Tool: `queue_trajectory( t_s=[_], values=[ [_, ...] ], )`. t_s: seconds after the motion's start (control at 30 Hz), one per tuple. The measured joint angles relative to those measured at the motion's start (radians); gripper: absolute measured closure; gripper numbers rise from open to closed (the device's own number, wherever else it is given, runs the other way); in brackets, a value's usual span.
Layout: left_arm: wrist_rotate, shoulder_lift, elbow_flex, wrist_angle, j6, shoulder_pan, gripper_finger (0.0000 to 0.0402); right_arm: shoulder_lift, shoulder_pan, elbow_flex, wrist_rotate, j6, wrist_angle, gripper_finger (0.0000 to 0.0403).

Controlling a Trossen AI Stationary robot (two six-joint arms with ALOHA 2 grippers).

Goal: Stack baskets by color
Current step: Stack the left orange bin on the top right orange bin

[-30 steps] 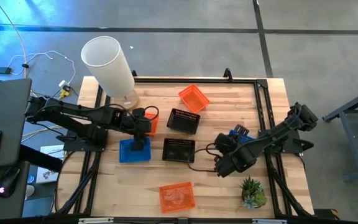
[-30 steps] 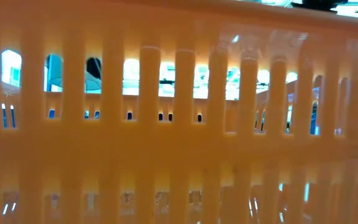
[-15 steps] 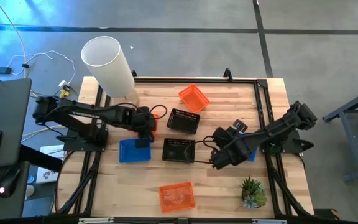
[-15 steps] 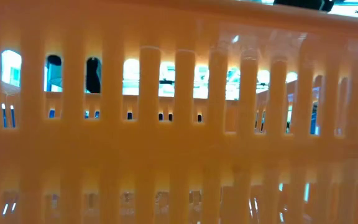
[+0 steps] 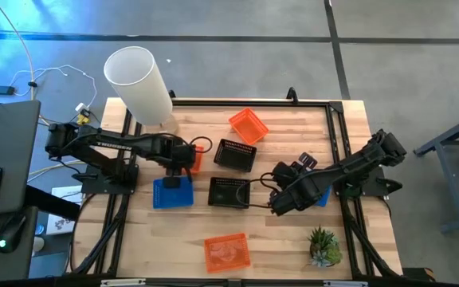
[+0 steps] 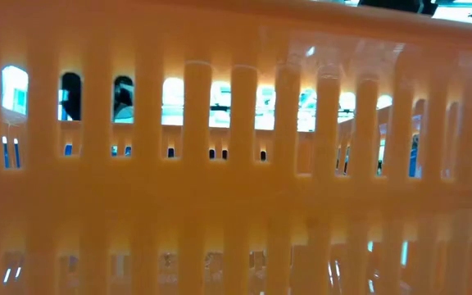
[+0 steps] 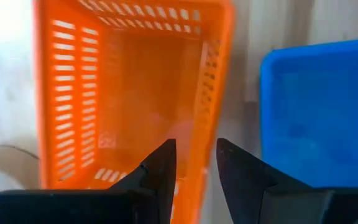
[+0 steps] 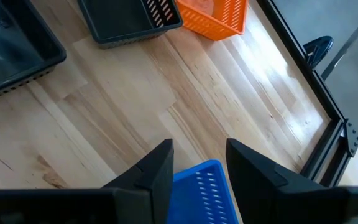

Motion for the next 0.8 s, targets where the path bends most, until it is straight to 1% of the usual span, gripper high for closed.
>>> queue_trajectory(
  t_s=[0.23,0.63,0.8],
  values=[
    [0.020,0.000,-0.002,-0.028,0.004,0.000,0.0298,0.000,0.000,0.000,0.000,0.000,0.000,0.0268],
    [0.018,-0.001,-0.072,-0.014,-0.001,0.000,0.0298,0.000,0.000,0.000,0.000,0.000,0.001,0.0268],
    [-0.019,-0.001,-0.088,-0.004,-0.026,0.000,0.0298,0.000,0.000,0.000,0.000,0.000,0.008,0.0268]
  ],
)
